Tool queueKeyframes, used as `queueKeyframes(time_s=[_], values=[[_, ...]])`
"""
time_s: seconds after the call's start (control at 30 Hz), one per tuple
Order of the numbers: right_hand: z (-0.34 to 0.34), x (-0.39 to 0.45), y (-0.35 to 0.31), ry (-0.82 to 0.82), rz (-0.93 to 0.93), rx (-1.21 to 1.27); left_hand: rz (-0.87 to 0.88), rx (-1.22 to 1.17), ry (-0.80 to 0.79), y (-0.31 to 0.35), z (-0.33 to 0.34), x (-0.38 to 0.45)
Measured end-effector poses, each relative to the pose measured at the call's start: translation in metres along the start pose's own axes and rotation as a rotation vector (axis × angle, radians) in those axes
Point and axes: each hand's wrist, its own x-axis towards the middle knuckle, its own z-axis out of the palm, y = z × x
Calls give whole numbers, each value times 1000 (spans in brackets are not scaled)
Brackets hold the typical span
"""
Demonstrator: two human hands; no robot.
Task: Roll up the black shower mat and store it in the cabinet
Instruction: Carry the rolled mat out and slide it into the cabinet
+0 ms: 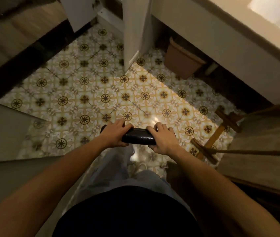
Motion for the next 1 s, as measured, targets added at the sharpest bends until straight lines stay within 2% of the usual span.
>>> queueKeyframes(time_s=[0.1, 0.37, 0.47, 0.73, 1.0], values=[[-28, 77, 12, -35, -27, -23, -75, -7, -17, -49, -30, 45], [-104, 220, 25, -43, -86, -5, -131, -40, 20, -150, -96, 116], [-134, 275, 12, -28, -133, 4, -175, -85, 55, -196, -122, 121], [-182, 390, -35, -52, -194, 35, -245, -149, 30, -309, -163, 132], [-208, 509, -62, -83, -127, 135, -206, -100, -56, -431, -207, 189]])
